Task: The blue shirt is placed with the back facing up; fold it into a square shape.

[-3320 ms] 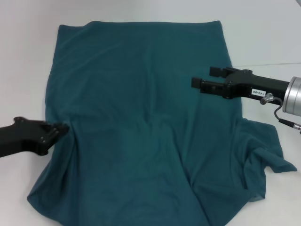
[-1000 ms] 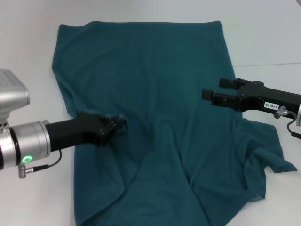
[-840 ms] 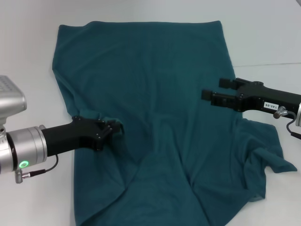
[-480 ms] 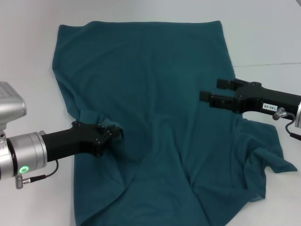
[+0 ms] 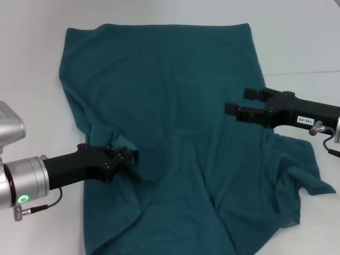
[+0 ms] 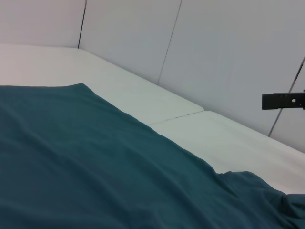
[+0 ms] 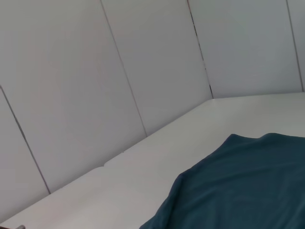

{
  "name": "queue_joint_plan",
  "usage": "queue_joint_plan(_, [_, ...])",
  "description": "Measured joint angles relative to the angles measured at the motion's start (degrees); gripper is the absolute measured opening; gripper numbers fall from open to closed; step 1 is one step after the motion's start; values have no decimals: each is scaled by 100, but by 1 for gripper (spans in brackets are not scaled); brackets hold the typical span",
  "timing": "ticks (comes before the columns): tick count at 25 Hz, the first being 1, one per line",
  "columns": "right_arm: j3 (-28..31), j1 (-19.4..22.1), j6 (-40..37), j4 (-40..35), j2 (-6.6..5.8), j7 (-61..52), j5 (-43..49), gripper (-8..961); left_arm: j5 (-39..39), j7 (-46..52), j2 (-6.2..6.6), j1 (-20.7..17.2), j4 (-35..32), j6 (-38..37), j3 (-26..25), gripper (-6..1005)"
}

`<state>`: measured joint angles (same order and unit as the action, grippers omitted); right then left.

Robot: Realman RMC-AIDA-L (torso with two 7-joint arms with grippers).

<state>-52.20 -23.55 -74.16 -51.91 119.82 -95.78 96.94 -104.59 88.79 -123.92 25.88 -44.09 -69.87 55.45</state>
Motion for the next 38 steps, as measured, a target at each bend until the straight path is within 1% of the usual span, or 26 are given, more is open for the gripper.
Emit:
queue_joint_plan(3, [-6, 0, -30, -9, 5, -7, 0, 917, 0, 11, 0, -34, 0, -29, 0, 48])
queue_joint_plan(8, [-15, -24, -34, -20, 3, -48, 43, 917, 0, 60, 1, -83, -17, -53, -21, 160])
queue_joint_plan(11, [-19, -31, -25, -146, 3, -178, 185, 917, 0, 58, -4, -110, -20, -71, -66, 271])
queue_joint_plan(14, [-71, -39, -9, -415, 31, -439, 502, 917, -15, 45, 5, -156, -37, -167, -77, 382])
queue_joint_plan(19, [-207, -41, 6, -663, 35, -753, 635, 916, -1, 29, 17, -254, -92, -385, -247, 621])
queue_joint_plan(22, [-319, -13, 20, -937, 33, -1102, 727, 916, 1, 27, 23, -327, -158, -595, -506, 814])
queue_joint_plan(23, [-402, 1, 31, -1271, 32, -1500, 939, 916, 1, 26, 23, -369, -210, -672, -602, 819])
queue_joint_plan(24, [-402, 1, 31, -1271, 32, -1500, 939, 916, 1, 26, 24, -403, -261, -723, -671, 825])
queue_joint_plan(26, [-450, 8, 25, -1706, 35, -1980, 1177, 916, 1, 25, 25, -489, -398, -824, -818, 835])
queue_joint_plan(31, [-403, -74, 0, -2828, 19, -3555, 1650, 916, 1, -29, 26, -628, -519, -896, -1084, 862])
queue_joint_plan(34, [-248, -337, -56, -3215, 2, -4223, 2120, 916, 1, -241, 4, -697, -496, -895, -1213, 873])
queue_joint_plan(38, [-7, -788, -497, -3347, -9, -4700, 2855, 916, 19, -380, -15, -768, -441, -897, -1275, 872])
